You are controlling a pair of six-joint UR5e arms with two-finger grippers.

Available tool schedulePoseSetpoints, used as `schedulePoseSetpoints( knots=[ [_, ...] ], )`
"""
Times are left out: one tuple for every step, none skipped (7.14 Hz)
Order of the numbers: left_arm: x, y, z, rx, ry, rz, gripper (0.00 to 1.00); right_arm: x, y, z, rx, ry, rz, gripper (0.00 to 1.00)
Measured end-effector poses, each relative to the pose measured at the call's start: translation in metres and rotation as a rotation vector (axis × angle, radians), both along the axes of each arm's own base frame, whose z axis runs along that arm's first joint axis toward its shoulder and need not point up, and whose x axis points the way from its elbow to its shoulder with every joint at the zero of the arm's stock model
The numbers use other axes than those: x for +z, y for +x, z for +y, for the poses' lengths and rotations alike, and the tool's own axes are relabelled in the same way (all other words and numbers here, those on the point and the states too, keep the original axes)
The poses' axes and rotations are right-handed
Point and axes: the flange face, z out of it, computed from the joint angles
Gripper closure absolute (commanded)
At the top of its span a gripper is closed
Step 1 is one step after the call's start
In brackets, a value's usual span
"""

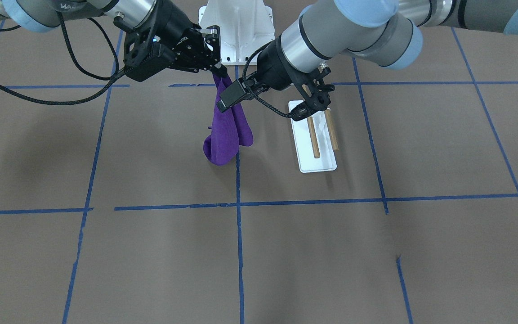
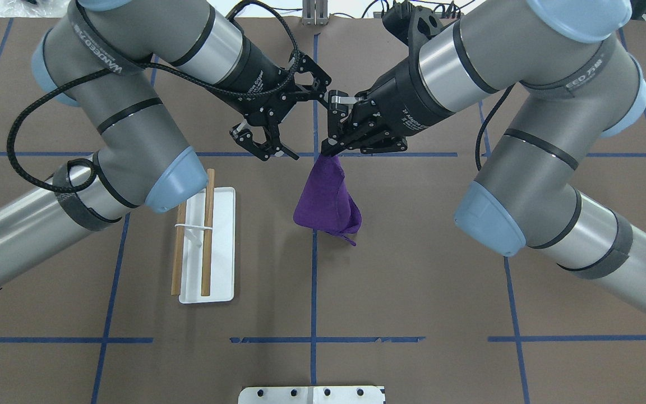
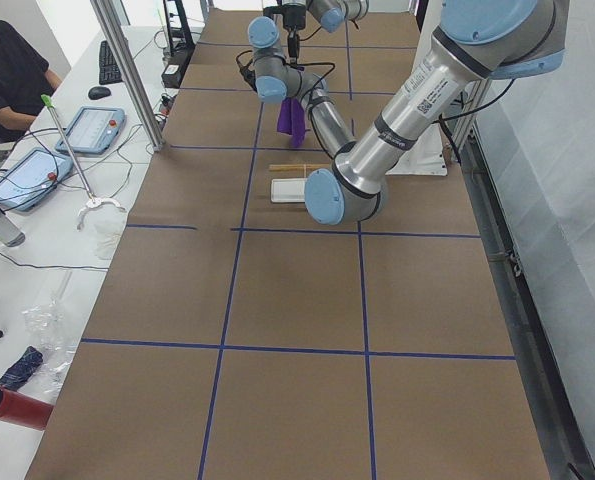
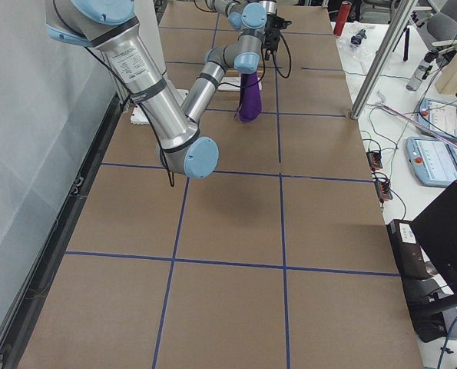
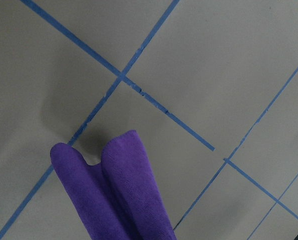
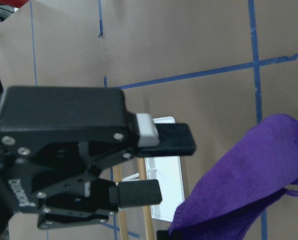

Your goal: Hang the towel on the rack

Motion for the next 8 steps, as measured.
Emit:
schedulePoseSetpoints(
  knots=[
    [-0.004,0.007,0.007,0.014,-0.004,0.004,0.59,-0.001,-0.003,0.002,-0.003,0.012,-0.001,1.00],
    [-0.006,0.011,0.012,0.023,-0.007,0.006,0.95,-0.002,-0.004,0.003,-0.004,0.020,-0.001,1.00],
    [-0.007,0.012,0.014,0.027,-0.008,0.008,1.00,-0.002,-0.004,0.003,-0.004,0.023,-0.002,1.00],
    [-0.007,0.012,0.015,0.029,-0.004,0.009,1.00,-0.001,-0.004,0.003,-0.005,0.024,-0.001,1.00],
    [-0.007,0.012,0.016,0.030,0.000,0.011,1.00,0.000,-0.004,0.003,-0.006,0.023,0.000,1.00],
    [-0.008,0.011,0.017,0.030,0.002,0.012,1.00,0.001,-0.003,0.003,-0.005,0.022,0.001,0.68],
    [-0.008,0.011,0.017,0.028,0.002,0.013,1.00,0.002,-0.002,0.004,-0.005,0.021,0.002,0.01],
    [-0.009,0.011,0.017,0.027,0.000,0.012,1.00,0.004,0.000,0.003,-0.001,0.019,0.004,0.00]
  ],
)
